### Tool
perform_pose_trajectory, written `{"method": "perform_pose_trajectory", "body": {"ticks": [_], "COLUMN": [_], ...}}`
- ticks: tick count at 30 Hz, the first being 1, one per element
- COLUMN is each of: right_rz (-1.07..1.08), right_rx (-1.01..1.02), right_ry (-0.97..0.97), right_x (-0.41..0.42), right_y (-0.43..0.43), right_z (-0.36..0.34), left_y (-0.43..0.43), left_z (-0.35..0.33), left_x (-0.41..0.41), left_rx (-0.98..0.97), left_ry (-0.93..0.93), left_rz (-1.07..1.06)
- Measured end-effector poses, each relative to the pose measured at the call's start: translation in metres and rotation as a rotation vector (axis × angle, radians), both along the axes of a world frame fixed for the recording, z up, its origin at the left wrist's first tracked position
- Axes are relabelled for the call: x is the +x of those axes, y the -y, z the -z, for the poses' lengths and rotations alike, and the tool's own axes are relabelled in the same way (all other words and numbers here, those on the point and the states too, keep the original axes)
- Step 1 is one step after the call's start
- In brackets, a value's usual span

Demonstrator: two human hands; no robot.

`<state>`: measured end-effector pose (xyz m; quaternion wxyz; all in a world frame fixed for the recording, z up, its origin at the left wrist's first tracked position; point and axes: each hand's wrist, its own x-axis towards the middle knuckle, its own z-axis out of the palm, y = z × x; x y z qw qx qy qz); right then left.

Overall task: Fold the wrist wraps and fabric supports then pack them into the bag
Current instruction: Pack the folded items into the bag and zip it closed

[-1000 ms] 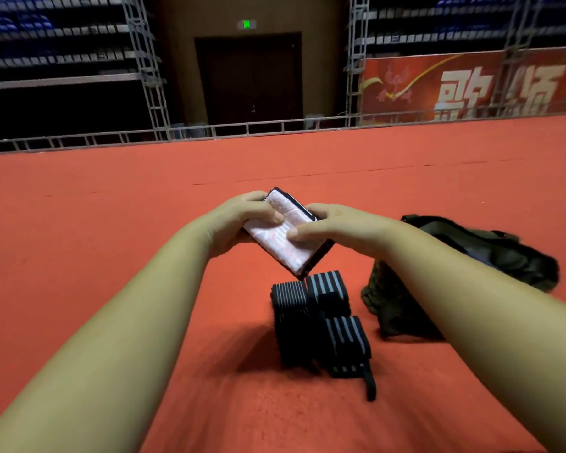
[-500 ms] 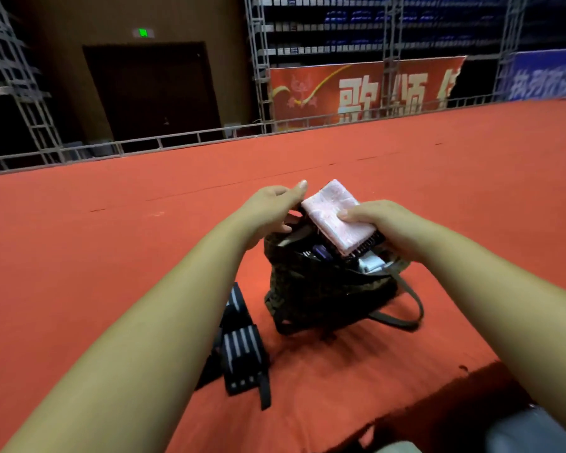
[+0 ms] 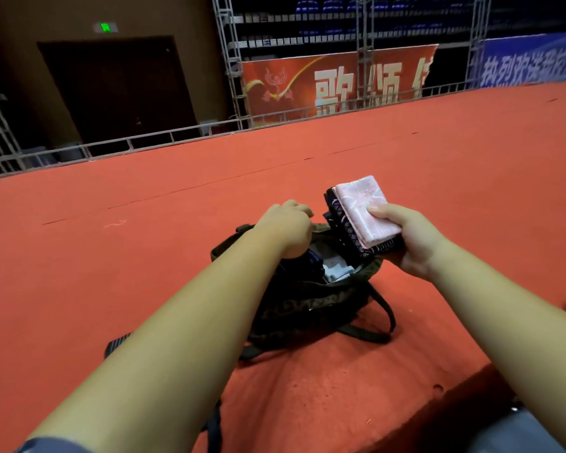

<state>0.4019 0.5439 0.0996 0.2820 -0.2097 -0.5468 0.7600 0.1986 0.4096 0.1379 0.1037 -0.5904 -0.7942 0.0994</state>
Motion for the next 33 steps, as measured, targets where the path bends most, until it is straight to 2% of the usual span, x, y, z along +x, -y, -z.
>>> {"method": "perform_pose_trajectory", "body": {"ticks": [2, 4, 7, 17, 22, 26, 30, 33], "right_rz": [-0.004, -0.029, -0.067, -0.101, -0.023, 0.015, -0.013, -0.019], "right_rx": [-0.013, -0.021, -0.025, 0.025, 0.149, 0.474, 0.746, 0.893], "right_ry": [-0.012, -0.032, -0.025, 0.086, 0.253, 0.523, 0.771, 0.866], "right_x": [0.000, -0.002, -0.010, -0.056, -0.080, -0.090, -0.098, -0.107], "right_y": [-0.008, -0.015, -0.021, -0.015, -0.016, -0.021, -0.024, -0.023], "right_z": [0.006, 0.013, 0.020, 0.030, 0.038, 0.040, 0.041, 0.044], "left_y": [-0.011, -0.012, -0.009, -0.027, -0.030, -0.036, -0.040, -0.040], "left_z": [0.004, 0.001, -0.005, 0.008, 0.006, 0.000, -0.001, -0.002], "left_x": [-0.002, 0.004, 0.005, -0.046, -0.041, -0.049, -0.049, -0.041], "left_rx": [-0.016, -0.018, 0.062, 0.425, 0.441, 0.367, 0.393, 0.406], "left_ry": [-0.046, -0.005, 0.236, 0.789, 0.811, 0.697, 0.641, 0.639], "left_rz": [-0.024, -0.039, -0.057, -0.156, -0.136, -0.165, -0.155, -0.139]}}
